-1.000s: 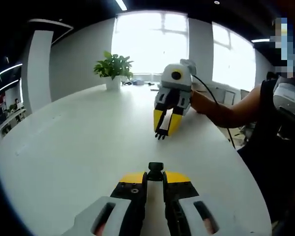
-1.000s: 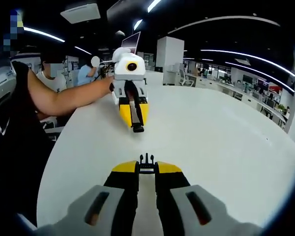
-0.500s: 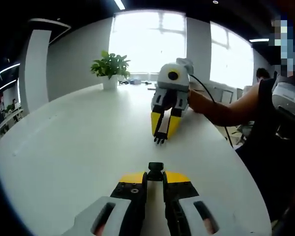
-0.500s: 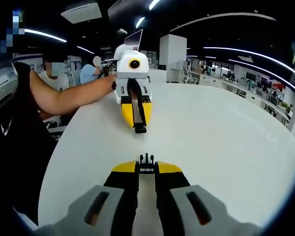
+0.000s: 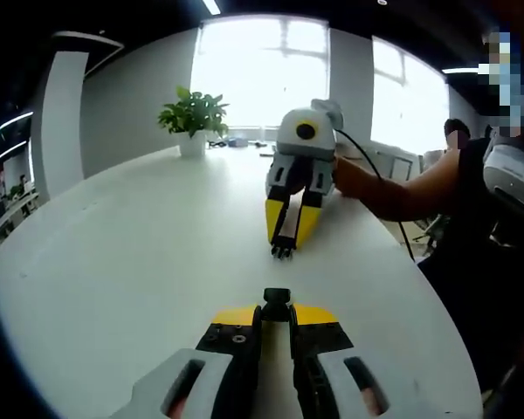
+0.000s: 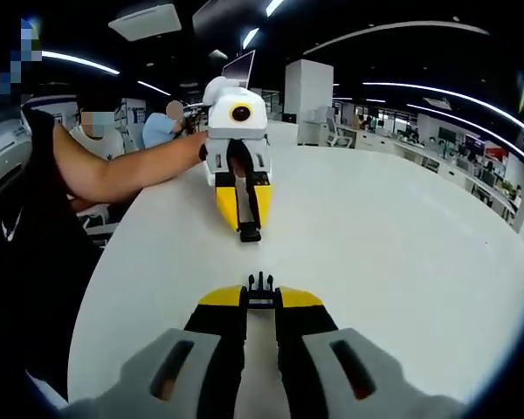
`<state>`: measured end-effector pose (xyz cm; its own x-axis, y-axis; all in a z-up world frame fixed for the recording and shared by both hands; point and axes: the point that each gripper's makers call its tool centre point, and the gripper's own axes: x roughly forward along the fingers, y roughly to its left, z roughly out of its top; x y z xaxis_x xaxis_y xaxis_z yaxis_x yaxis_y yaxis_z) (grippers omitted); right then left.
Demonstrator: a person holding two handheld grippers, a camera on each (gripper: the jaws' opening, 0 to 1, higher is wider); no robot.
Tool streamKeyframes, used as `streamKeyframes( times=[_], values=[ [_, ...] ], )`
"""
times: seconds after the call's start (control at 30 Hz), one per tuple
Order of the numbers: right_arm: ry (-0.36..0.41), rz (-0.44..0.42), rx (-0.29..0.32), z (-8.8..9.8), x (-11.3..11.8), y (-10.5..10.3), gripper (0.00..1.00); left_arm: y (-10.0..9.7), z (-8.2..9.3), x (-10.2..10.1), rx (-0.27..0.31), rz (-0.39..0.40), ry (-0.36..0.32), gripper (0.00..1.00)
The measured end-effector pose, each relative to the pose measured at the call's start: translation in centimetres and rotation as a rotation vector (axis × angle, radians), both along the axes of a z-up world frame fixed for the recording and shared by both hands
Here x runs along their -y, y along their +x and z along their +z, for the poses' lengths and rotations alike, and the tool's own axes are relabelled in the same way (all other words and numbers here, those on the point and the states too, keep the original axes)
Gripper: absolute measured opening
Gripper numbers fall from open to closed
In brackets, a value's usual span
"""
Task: Snap the two parts of the plastic buckle together until the buckle closes and remains connected.
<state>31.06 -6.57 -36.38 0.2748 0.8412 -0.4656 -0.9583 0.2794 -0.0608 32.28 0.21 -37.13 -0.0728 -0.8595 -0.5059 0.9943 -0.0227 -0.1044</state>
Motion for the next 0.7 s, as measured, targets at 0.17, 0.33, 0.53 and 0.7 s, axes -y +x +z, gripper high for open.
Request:
streamKeyframes(
  times=[0.17,0.33,0.53,0.7],
  values=[
    [-0.01,-0.001,0.005,-0.24,-0.02,-0.01,0.11,-0.16,-0.22,0.18,0.001,-0.003,0.007,0.11],
    [-0.012,0.002,0.005,-0.35,-0.1,-0.01,0.11,-0.13,-0.38,0.27,0.01,-0.007,0.011,0.11],
    [-0.02,0.005,0.001,-0.58,-0.13,-0.09,0.11,-0.07,-0.38,0.32,0.01,-0.008,0.01,0.11],
    [-0.012,0.006,0.003,-0.5,-0.23,-0.16,0.11,-0.15,-0.22,0.42,0.01,-0.007,0.0,0.11]
  ],
)
